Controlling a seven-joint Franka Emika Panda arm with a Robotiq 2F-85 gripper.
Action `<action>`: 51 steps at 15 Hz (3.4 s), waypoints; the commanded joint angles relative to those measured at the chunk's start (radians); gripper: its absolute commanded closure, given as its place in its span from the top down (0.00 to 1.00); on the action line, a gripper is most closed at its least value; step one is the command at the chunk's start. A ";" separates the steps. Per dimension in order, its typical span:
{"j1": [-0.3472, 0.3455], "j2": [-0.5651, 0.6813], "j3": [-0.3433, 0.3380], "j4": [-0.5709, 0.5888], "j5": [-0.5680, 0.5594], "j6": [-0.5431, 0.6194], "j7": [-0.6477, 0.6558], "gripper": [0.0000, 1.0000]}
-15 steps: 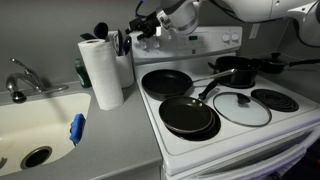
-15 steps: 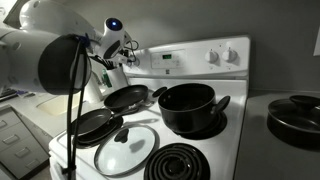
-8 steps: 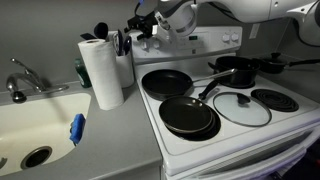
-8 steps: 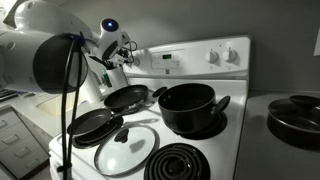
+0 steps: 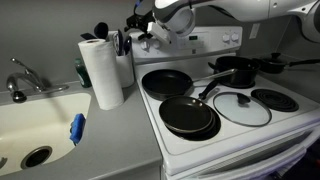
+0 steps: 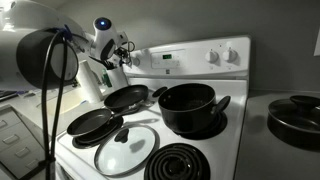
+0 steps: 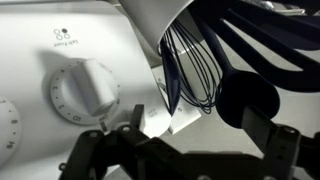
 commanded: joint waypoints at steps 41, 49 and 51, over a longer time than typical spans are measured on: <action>-0.072 0.100 0.101 0.246 0.007 -0.342 0.111 1.00; -0.069 0.133 0.105 0.271 0.012 -0.325 0.112 1.00; -0.069 0.141 0.109 0.278 0.014 -0.325 0.107 1.00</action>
